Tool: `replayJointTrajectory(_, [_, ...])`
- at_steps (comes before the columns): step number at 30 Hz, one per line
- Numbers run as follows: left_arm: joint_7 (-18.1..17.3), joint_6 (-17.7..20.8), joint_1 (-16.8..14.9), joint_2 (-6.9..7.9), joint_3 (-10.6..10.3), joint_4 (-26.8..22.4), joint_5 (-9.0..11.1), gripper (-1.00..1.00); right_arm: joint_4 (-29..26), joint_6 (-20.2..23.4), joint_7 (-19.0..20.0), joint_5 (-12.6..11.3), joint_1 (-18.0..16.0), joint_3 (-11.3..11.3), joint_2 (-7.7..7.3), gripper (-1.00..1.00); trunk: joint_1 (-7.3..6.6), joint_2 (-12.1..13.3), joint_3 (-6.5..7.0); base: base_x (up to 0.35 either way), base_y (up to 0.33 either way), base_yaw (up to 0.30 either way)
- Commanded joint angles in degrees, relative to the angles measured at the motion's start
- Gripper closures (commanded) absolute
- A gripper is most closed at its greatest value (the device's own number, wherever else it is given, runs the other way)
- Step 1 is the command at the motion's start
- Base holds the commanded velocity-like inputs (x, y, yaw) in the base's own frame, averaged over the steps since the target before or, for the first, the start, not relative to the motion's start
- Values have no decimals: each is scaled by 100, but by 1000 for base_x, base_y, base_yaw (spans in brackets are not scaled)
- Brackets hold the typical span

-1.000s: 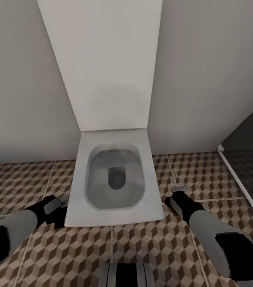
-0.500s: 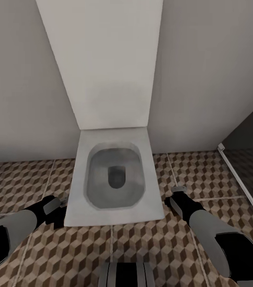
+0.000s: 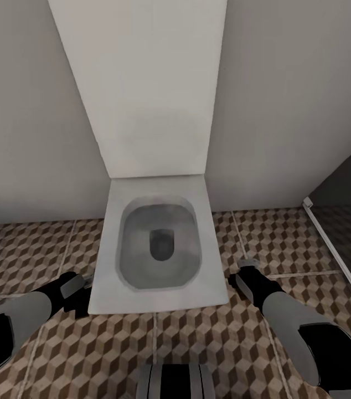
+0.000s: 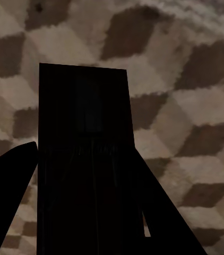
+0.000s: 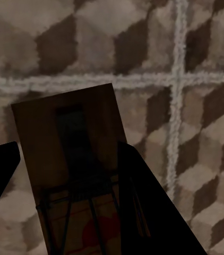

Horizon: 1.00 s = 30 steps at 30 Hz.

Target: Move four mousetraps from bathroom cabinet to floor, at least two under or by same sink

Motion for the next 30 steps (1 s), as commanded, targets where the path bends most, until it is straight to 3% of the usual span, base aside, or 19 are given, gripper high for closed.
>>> replayJointTrajectory(1, [49,6,-3,6,-27,-22,49,100,-9,43,-18,-1,-1,44,-2,100,-1,-2,-4,0,0,0])
replayJointTrajectory(7, [49,6,-3,1,-27,-22,49,100,-9,43,-18,-1,-1,44,-3,100,9,-7,-92,0,0,0])
replayJointTrajectory(18, [54,6,-3,1,-27,-22,46,100,-9,43,-18,-1,-1,44,-5,100,9,-7,-92,0,0,0])
replayJointTrajectory(22, [50,6,-3,1,-27,-22,46,100,-9,43,-18,-1,-1,44,-9,100,20,-12,-181,0,0,0])
replayJointTrajectory(30, [54,6,-3,0,-27,-22,47,100,-9,43,-18,-1,-1,44,-9,100,20,-12,-181,0,0,0])
